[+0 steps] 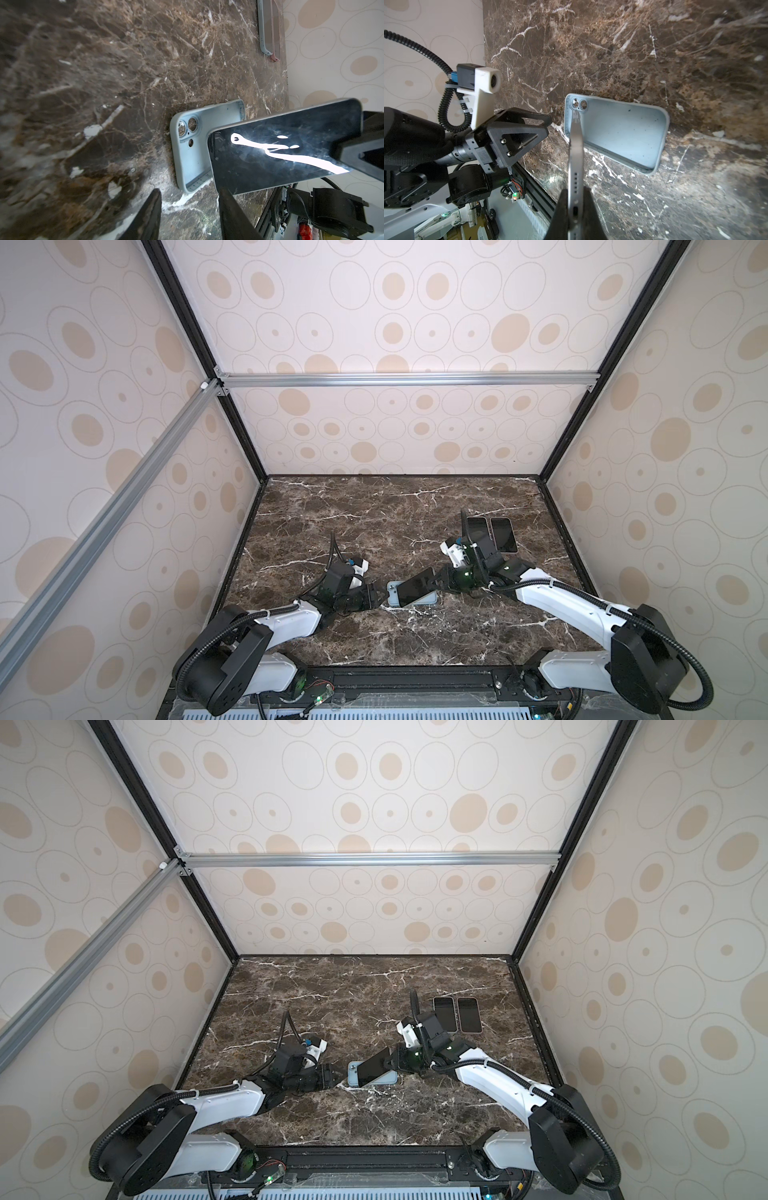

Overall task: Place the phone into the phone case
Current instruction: 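Carry the black phone with both grippers over the light-blue case, then lower the black phone's end into the light-blue case with both grippers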

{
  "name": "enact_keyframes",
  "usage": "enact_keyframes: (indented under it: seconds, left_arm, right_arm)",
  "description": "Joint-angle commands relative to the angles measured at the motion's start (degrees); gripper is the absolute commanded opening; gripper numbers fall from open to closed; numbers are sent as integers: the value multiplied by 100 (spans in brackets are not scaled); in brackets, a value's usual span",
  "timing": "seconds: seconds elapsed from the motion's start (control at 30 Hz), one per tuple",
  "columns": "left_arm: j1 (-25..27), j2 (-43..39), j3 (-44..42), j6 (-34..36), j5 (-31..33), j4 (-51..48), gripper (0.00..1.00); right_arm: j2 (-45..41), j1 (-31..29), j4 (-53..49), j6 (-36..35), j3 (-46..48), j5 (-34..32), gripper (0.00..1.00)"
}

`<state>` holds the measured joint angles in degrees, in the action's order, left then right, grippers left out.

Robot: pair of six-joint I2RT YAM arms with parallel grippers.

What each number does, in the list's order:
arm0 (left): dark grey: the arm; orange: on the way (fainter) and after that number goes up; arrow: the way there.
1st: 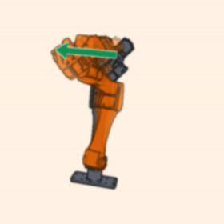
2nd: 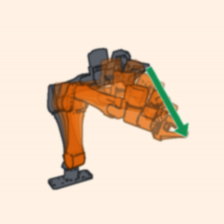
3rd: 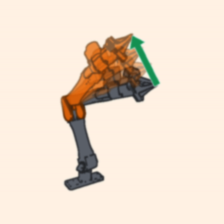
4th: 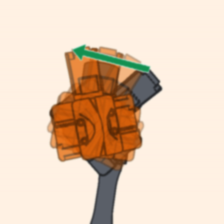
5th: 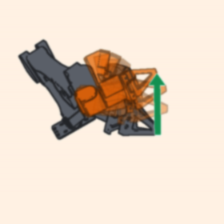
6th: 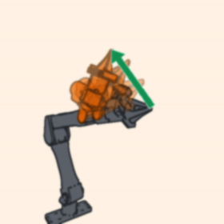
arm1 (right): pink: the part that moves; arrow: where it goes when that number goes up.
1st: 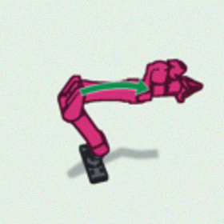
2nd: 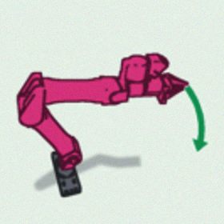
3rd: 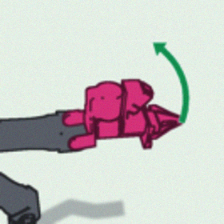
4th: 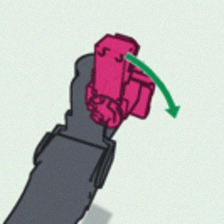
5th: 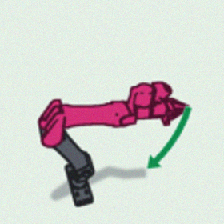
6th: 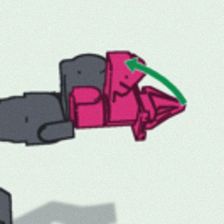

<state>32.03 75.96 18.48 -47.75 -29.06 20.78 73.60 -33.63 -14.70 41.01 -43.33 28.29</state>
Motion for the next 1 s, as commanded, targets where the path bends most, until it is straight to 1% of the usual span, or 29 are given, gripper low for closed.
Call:
enact_keyframes:
  seconds: [0.0, 0.03, 0.2, 0.43, 0.77, 0.97]
  left_arm:
    - [54, 115, 175, 28, 22, 249, 42]
    - [56, 144, 181, 27, 53, 244, 40]
    - [68, 204, 191, 64, 179, 252, 37]
    - [75, 417, 227, 98, 176, 378, 33]
    - [96, 705, 272, 83, 179, 577, 30]
    - [104, 809, 323, 106, 175, 638, 25]
  right_arm:
    - [-49, 69, 479, 130, 86, 101, 0]
    - [-35, 75, 510, 141, 111, 98, 0]
    - [30, 151, 724, 227, 226, 164, 0]
    - [194, 240, 953, 301, 336, 335, 0]
    - [369, 276, 1194, 336, 465, 552, 0]
    - [510, 277, 1370, 400, 528, 657, 0]
